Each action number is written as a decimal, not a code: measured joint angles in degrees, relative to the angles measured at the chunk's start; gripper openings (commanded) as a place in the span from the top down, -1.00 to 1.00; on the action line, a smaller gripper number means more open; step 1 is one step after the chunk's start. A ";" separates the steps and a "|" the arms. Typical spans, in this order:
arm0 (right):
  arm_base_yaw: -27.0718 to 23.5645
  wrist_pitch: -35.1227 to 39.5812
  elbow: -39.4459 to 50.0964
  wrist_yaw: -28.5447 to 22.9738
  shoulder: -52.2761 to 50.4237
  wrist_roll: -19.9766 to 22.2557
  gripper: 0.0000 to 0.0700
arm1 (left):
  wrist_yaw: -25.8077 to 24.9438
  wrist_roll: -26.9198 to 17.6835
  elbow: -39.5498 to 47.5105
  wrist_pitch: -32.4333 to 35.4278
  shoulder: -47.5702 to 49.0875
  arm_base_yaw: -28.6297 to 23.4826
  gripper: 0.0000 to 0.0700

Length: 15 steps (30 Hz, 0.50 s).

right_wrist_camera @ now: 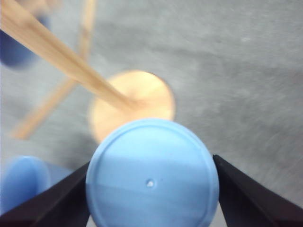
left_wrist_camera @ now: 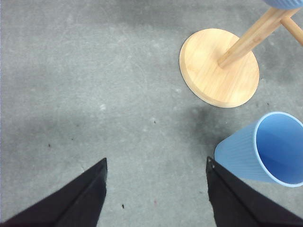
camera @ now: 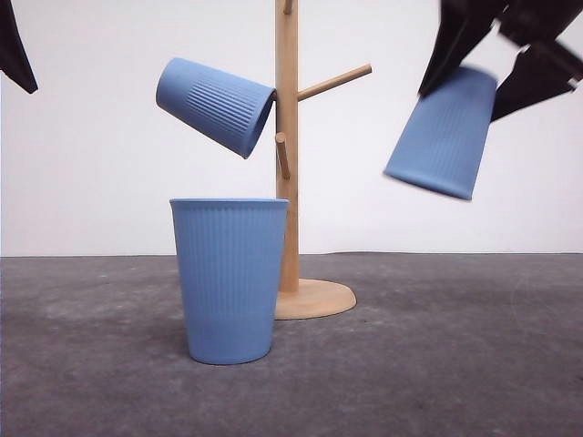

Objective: Place three cups

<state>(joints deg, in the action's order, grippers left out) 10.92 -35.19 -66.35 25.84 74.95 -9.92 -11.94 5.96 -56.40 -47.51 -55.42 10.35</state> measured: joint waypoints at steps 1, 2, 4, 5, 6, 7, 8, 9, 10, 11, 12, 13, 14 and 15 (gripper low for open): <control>-0.99 -0.83 -0.52 0.95 -0.23 -0.51 -0.09 | 0.00 0.00 0.00 0.07 0.00 0.00 -0.09; -1.97 -1.38 -1.10 1.56 -0.37 -0.89 -0.09 | 0.00 0.00 0.00 0.14 0.00 0.00 -0.09; -3.93 -1.85 -2.66 2.88 -0.45 -1.59 -0.09 | 0.00 0.00 0.00 0.20 0.00 0.00 -0.09; -4.92 -1.86 -3.66 3.87 -0.43 -2.00 -0.09 | 0.00 0.00 0.00 0.22 0.00 0.00 -0.09; -5.93 -1.76 -4.75 5.07 -0.41 -2.48 -0.09 | 0.00 0.00 0.00 0.26 0.00 0.00 -0.09; -7.00 -1.42 -5.98 6.70 -0.39 -3.08 -0.09 | 0.00 0.00 0.00 0.33 0.00 0.00 -0.09; -7.93 -0.83 -7.13 8.39 -0.29 -3.74 -0.09 | 0.00 0.00 0.00 0.44 0.00 0.00 -0.09; -8.74 -0.03 -8.20 10.07 -0.11 -4.46 -0.09 | 0.00 0.00 0.00 0.57 0.00 0.00 -0.09; -9.40 1.01 -9.14 11.57 0.20 -5.31 -0.09 | 0.00 0.00 0.00 0.65 0.00 0.00 -0.09; -9.89 2.29 -9.96 13.03 0.62 -6.28 -0.09 | 0.00 0.00 0.00 0.74 0.00 0.00 -0.09; -10.22 3.67 -10.63 14.36 1.08 -7.31 -0.09 | 0.00 0.00 0.00 0.88 0.00 0.00 -0.09; -10.26 4.96 -11.01 15.24 1.52 -8.28 -0.09 | 0.00 0.00 0.00 1.21 0.00 0.00 -0.09; -10.27 6.45 -11.32 16.26 2.05 -9.45 -0.09 | 0.00 0.00 0.00 1.54 0.00 0.00 -0.09; -10.27 8.01 -11.57 17.39 2.64 -10.74 -0.09 | 0.00 0.00 0.00 1.85 0.00 0.00 -0.09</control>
<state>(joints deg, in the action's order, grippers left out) 0.65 -27.18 -77.93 43.22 77.60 -20.66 -11.94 5.96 -56.40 -45.66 -55.42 10.35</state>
